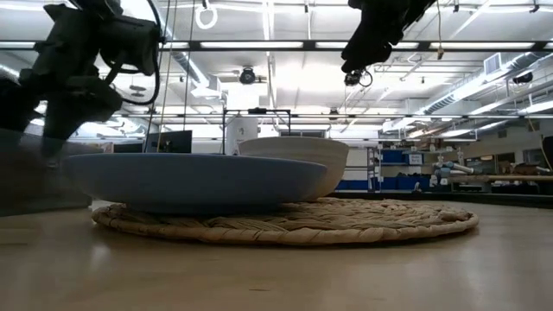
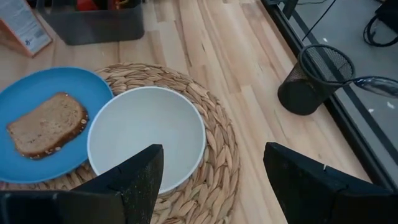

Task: Arrange a breakfast setting
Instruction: Put the apple on the brown placemat to the left of the white bowl

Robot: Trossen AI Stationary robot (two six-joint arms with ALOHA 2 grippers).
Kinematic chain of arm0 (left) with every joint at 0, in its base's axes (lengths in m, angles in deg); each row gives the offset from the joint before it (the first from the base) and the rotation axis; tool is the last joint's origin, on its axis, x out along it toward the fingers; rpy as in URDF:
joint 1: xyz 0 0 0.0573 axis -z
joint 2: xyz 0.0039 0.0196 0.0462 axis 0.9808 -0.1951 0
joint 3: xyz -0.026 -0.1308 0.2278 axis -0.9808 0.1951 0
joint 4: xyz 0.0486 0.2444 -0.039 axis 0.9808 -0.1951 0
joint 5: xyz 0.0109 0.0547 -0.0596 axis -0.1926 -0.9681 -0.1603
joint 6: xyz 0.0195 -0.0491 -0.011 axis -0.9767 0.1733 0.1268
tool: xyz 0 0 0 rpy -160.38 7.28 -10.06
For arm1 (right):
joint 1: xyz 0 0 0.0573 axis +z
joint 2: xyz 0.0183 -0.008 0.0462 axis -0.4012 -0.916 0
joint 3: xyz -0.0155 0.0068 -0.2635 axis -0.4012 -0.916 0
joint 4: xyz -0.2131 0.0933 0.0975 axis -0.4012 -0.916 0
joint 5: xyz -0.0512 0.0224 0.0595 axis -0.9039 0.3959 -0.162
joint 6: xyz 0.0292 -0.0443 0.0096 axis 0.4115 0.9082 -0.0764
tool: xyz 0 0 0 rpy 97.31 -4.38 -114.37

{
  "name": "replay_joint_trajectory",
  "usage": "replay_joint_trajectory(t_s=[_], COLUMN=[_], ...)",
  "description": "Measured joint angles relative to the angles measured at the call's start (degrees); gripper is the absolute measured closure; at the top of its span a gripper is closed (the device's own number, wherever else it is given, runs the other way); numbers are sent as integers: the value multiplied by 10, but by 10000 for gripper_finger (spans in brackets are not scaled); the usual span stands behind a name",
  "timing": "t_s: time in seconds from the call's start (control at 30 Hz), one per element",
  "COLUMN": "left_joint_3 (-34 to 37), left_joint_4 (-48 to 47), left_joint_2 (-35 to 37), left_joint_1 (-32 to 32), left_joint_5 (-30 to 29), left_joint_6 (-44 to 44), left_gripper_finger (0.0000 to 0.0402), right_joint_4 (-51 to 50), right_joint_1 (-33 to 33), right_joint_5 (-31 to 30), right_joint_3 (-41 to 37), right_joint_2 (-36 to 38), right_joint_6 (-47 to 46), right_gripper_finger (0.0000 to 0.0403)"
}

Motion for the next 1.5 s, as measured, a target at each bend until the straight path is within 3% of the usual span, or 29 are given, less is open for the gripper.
replay_joint_trajectory(t_s=[0.4, 0.6, 1.0, 1.23, 1.5], left_joint_3=[17, 18, -18, 36, 55], left_joint_4=[14, 30, 14, 53, 100], left_joint_2=[-1, -1, -1, -1, -1], left_joint_1=[40, 55, -39, -57, -29], left_joint_5=[2, -4, -31, -20, -28], left_joint_6=[18, -24, -136, -134, -121], left_gripper_finger=[60, 60, 62, 92, 158], right_joint_4=[1, 0, 0, -1, -2], right_joint_1=[0, 0, 0, 0, 0], right_joint_5=[-14, -14, 3, 4, 5], right_joint_3=[0, 0, 0, 0, 0], right_joint_2=[0, 0, 0, 0, 0], right_joint_6=[-31, -31, -31, -40, -36], right_gripper_finger=[122, 122, 122, 132, 149])
